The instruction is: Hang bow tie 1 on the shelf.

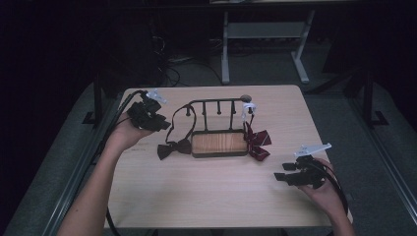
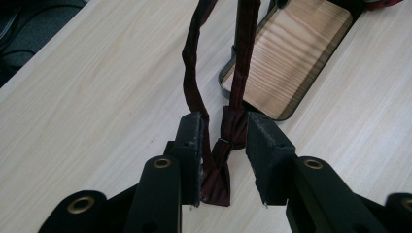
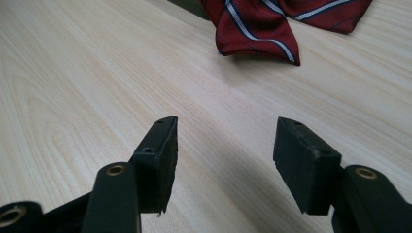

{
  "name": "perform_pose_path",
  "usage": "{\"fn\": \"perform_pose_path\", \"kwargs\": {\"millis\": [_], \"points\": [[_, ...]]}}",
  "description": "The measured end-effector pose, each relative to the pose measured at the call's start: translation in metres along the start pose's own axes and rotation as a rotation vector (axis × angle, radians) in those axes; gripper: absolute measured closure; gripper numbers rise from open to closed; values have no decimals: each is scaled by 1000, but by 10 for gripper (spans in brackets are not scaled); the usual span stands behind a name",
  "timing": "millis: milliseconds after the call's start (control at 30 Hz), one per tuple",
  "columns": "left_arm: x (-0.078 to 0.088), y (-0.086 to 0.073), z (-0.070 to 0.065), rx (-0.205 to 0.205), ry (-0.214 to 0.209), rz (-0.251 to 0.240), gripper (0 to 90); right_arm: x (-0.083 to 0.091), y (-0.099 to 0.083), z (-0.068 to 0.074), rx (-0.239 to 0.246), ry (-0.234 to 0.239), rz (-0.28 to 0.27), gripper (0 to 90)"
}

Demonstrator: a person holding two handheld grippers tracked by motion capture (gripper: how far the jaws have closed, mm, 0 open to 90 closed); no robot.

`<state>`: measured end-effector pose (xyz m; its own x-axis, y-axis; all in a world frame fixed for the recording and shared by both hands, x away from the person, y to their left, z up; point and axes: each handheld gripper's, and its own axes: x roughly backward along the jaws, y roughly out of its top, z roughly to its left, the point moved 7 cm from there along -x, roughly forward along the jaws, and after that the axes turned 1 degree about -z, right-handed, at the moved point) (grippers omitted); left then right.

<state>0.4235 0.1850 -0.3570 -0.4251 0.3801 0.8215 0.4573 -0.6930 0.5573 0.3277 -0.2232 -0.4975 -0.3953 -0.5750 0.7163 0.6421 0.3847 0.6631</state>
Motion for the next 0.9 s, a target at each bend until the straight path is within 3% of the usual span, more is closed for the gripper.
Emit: {"fn": "perform_pose_path", "kwargs": {"millis": [900], "points": [[-5,-30,-19,9,-27,-15,655,0,-1,-1,-9,-3,5,415]]}}
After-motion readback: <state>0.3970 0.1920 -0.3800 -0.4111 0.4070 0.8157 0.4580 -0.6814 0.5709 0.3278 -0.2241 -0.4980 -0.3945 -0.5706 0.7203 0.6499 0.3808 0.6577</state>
